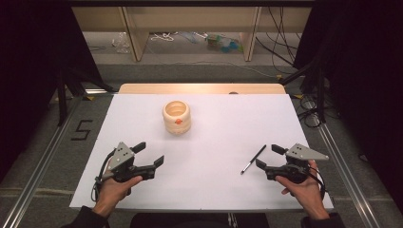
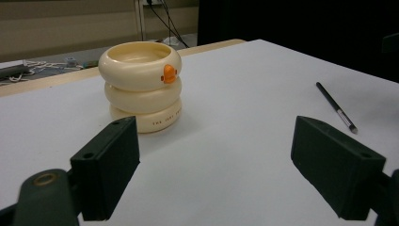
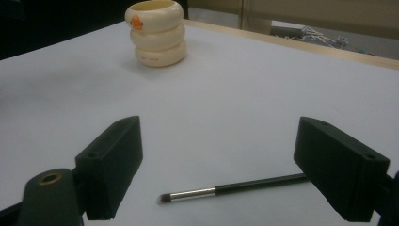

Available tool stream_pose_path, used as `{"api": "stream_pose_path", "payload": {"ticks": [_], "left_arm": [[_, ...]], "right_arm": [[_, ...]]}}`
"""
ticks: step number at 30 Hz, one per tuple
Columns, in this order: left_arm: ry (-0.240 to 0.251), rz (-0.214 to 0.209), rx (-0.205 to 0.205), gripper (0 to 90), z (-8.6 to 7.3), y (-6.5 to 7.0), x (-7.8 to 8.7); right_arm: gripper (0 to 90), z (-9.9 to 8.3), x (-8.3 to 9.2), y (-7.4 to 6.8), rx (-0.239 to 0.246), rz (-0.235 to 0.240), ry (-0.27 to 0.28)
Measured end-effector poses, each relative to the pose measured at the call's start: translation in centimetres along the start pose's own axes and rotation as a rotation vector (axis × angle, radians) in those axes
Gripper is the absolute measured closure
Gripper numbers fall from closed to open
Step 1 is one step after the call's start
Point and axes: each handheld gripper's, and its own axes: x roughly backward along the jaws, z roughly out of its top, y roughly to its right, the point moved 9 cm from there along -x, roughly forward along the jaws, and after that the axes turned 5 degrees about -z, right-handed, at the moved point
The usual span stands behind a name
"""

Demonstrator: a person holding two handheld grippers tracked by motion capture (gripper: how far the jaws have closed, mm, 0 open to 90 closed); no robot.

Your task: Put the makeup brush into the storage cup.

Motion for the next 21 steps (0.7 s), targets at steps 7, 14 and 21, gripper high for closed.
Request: {"api": "stream_pose_path", "payload": {"ticks": [7, 14, 21], "left_arm": [[-0.001, -0.004, -0.013, 16.0, 0.06, 0.2, -0.06], [0.002, 0.001, 0.001, 16.0, 0.03, 0.22, 0.03], [-0.001, -0.003, 0.003, 16.0, -0.03, 0.38, -0.03]], "right_arm": [[19.4, 0.02, 0.12, -0.05, 0.004, 0.012, -0.001], [19.4, 0.13, 0.01, -0.1, 0.022, 0.022, -0.004], [19.3, 0.22, -0.49, -0.11, 0.045, 0.041, -0.02]]}}
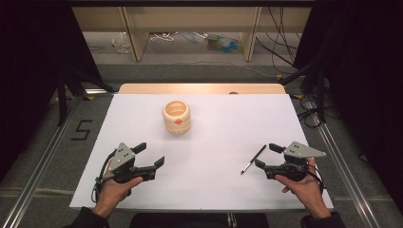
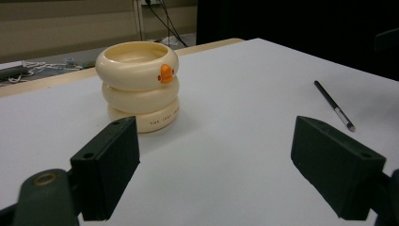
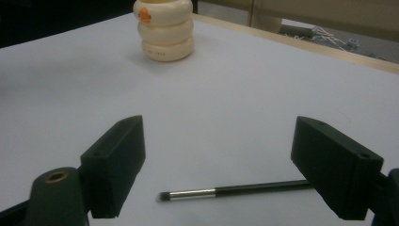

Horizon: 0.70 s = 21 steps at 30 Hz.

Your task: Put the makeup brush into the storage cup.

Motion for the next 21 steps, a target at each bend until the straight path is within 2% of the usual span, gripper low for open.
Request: {"api": "stream_pose_path", "payload": {"ticks": [3, 5, 7, 9, 11, 14, 17, 18, 21], "left_arm": [[0.0, 0.0, 0.001, 16.0, 0.0, 0.0, 0.0], [0.0, 0.0, 0.001, 16.0, 0.0, 0.0, 0.0], [0.0, 0.0, 0.0, 16.0, 0.0, 0.0, -0.1], [0.0, 0.0, 0.0, 16.0, 0.0, 0.0, -0.1], [-0.003, -0.001, -0.014, 16.0, 0.0, -0.1, 0.0], [-0.003, -0.001, -0.012, 16.0, 0.0, -0.1, 0.0], [0.002, 0.001, 0.004, 16.0, 0.0, 0.0, 0.0], [0.001, -0.001, 0.003, 16.0, 0.0, 0.1, -0.1], [-0.002, -0.003, -0.013, 16.0, 0.0, -0.1, 0.0]], "right_arm": [[19.4, 0.1, -0.4, -0.1, 0.018, 0.019, -0.016], [19.5, 0.1, -0.7, -0.1, 0.05, 0.026, -0.054], [19.5, 0.2, -0.8, -0.2, 0.056, 0.033, -0.059], [19.5, 0.2, -1.1, -0.1, 0.084, 0.046, -0.079], [19.9, 0.2, -1.4, 0.0, 0.103, 0.053, -0.105], [20.0, 0.2, -2.0, 0.2, 0.136, 0.08, -0.156], [20.0, 0.0, -2.7, 0.5, 0.147, 0.116, -0.227], [20.0, 0.0, -2.7, 0.5, 0.147, 0.116, -0.227], [20.0, -0.2, -3.1, 0.8, 0.177, 0.137, -0.276]]}}
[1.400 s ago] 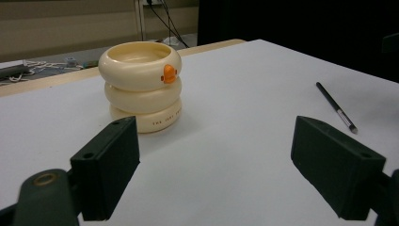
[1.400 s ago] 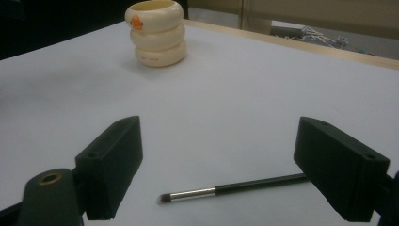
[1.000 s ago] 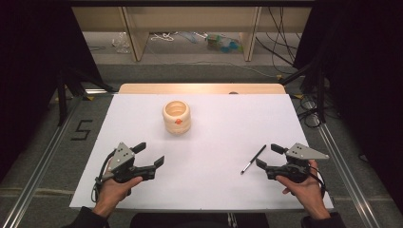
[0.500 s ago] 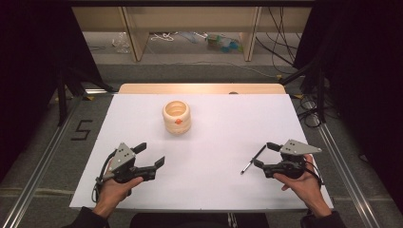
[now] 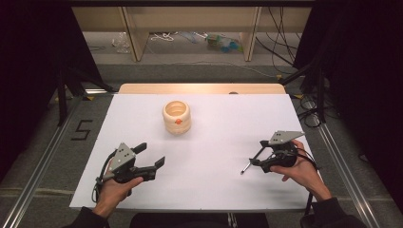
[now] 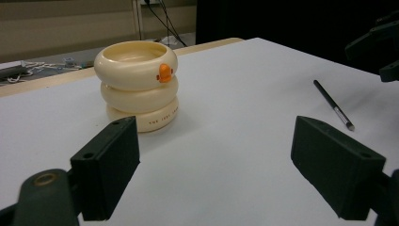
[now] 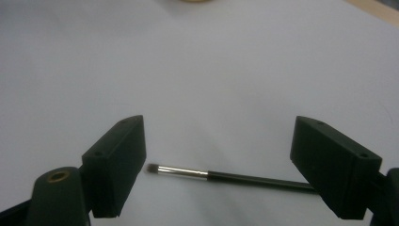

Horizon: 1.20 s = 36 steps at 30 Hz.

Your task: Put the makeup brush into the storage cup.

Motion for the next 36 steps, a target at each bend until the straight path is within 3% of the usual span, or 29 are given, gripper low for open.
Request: {"api": "stream_pose_path", "payload": {"ticks": [1, 2, 4, 7, 9, 12, 16, 18, 21, 25, 27, 29, 32, 34, 36], "left_arm": [[0.001, 0.001, 0.001, 16.0, 0.0, -0.1, 0.0], [0.005, 0.004, 0.026, 16.0, 0.0, 0.0, 0.0], [-0.001, 0.003, 0.0, 16.0, 0.0, -0.1, 0.0], [0.004, 0.0, 0.013, 16.0, 0.0, 0.1, -0.1], [-0.001, -0.001, -0.003, 16.0, 0.0, 0.0, -0.1], [0.002, 0.003, 0.015, 16.0, 0.0, 0.0, -0.1], [0.001, -0.008, 0.007, 16.0, 0.0, 0.1, -0.1], [0.003, -0.01, 0.01, 16.0, 0.0, 0.2, -0.2], [0.002, -0.01, 0.02, 16.0, 0.0, 0.3, -0.2], [-0.004, -0.01, -0.006, 16.0, 0.1, 0.1, -0.4], [-0.001, -0.016, 0.023, 16.0, 0.0, 0.5, -0.5], [-0.005, -0.01, 0.006, 16.0, 0.0, 0.3, -0.4], [0.003, -0.014, 0.022, 16.0, 0.0, 0.2, -0.5], [-0.005, -0.008, 0.002, 16.0, 0.0, 0.1, -0.4], [-0.005, -0.009, 0.008, 16.0, -0.1, 0.3, -0.3]], "right_arm": [[20.0, -0.1, -0.1, 0.1, 0.006, 0.007, -0.021], [20.0, 0.0, -0.1, 0.2, 0.013, 0.004, -0.024], [20.1, 0.1, -0.3, 0.3, 0.023, 0.017, -0.046], [20.9, 0.3, -0.7, 0.7, 0.053, 0.004, -0.059], [21.0, 0.5, -0.7, 1.0, 0.074, 0.01, -0.07], [21.3, 0.6, -1.0, 1.2, 0.091, 0.016, -0.092], [21.1, 0.5, -1.3, 1.4, 0.123, 0.025, -0.131], [21.1, 0.5, -1.5, 1.3, 0.137, 0.051, -0.139], [21.3, 0.3, -1.7, 1.5, 0.143, 0.04, -0.165], [22.0, 0.3, -2.0, 1.6, 0.154, 0.042, -0.175], [22.3, 0.3, -2.1, 1.8, 0.162, 0.037, -0.176], [22.3, 0.3, -2.0, 1.7, 0.163, 0.049, -0.174], [22.4, 0.3, -2.1, 1.7, 0.167, 0.049, -0.176], [22.8, 0.2, -2.3, 1.5, 0.18, 0.057, -0.189], [23.1, 0.1, -2.4, 1.5, 0.194, 0.059, -0.196]]}}
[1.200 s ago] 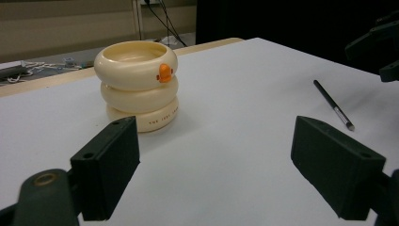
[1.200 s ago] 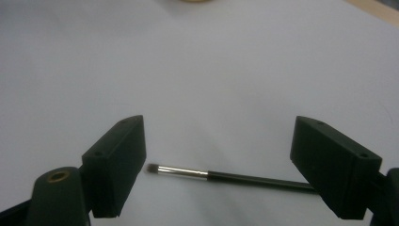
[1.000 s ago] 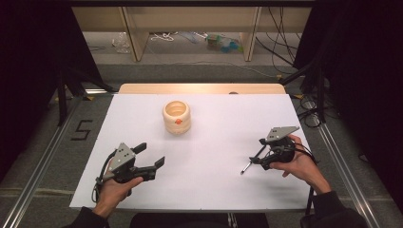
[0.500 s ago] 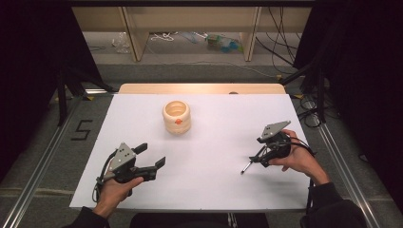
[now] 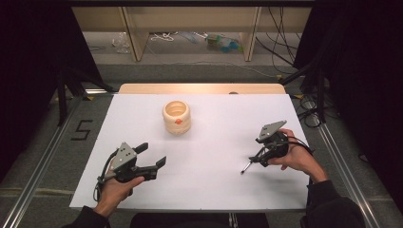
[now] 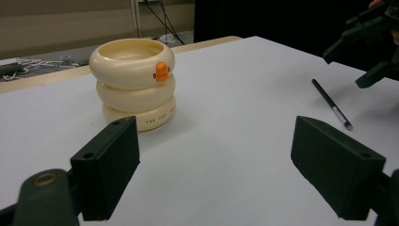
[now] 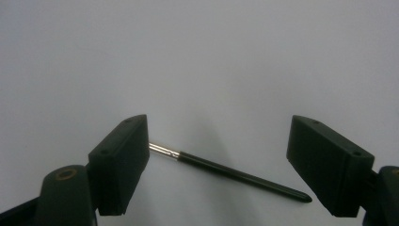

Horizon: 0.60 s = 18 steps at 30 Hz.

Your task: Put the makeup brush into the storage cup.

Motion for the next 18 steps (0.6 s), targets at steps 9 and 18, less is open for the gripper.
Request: {"api": "stream_pose_path", "payload": {"ticks": [9, 18], "left_arm": [[0.003, 0.011, -0.001, 16.0, -0.11, -0.46, 0.35], [0.003, 0.007, 0.01, 16.0, -0.18, -0.33, 0.16]], "right_arm": [[24.8, 0.41, -0.31, -0.34, 0.042, 0.006, -0.023], [25.1, 0.03, -0.69, -0.42, 0.077, 0.023, -0.055]]}}
